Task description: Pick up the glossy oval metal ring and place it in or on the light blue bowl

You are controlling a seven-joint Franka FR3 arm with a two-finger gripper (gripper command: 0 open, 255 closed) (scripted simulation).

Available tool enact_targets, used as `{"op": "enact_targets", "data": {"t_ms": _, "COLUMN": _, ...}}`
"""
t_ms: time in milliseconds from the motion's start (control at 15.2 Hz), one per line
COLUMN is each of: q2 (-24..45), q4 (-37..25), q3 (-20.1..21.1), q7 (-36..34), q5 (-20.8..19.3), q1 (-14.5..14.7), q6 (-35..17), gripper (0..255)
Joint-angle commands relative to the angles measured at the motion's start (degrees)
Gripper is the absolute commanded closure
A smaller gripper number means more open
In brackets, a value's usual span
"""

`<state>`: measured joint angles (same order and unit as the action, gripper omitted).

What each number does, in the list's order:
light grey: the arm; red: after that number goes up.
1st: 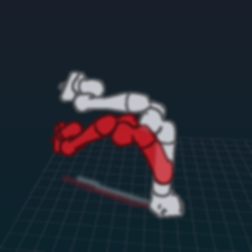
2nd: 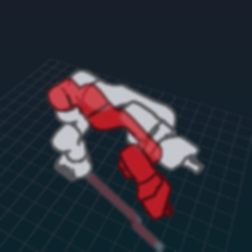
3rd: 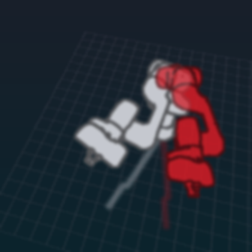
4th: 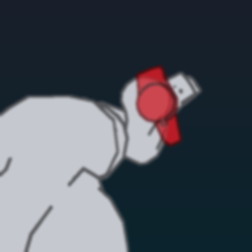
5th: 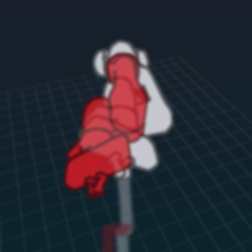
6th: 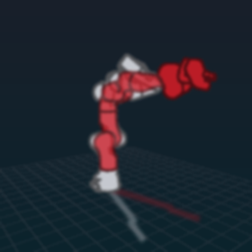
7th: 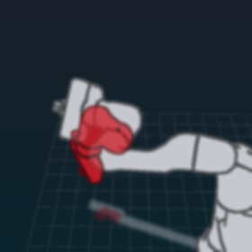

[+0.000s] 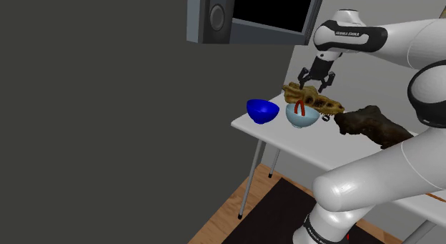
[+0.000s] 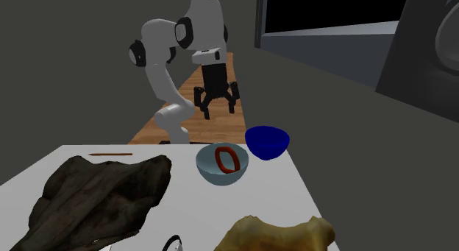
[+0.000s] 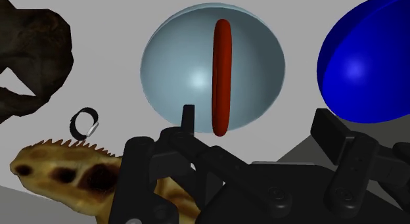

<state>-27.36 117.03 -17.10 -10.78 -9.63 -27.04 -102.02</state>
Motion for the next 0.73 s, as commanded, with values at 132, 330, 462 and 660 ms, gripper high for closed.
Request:
{"op": "enact_targets", "data": {"t_ms": 132, "q2": 0.43, "q4": -6.7, "q3": 0.64, "q7": 0.28, "q5": 0.41, "q1": 0.22, "q6": 6.33, "gripper": 0}}
{"op": "enact_targets", "data": {"t_ms": 330, "q2": 0.42, "q4": -6.7, "q3": 0.64, "q7": 0.28, "q5": 0.41, "q1": 0.22, "q6": 6.33, "gripper": 0}}
{"op": "enact_targets", "data": {"t_ms": 462, "q2": 0.43, "q4": -6.7, "q3": 0.64, "q7": 0.28, "q5": 0.41, "q1": 0.22, "q6": 6.33, "gripper": 0}}
{"op": "enact_targets", "data": {"t_ms": 660, "q2": 0.43, "q4": -6.71, "q3": 0.64, "q7": 0.28, "q5": 0.41, "q1": 0.22, "q6": 6.33, "gripper": 0}}
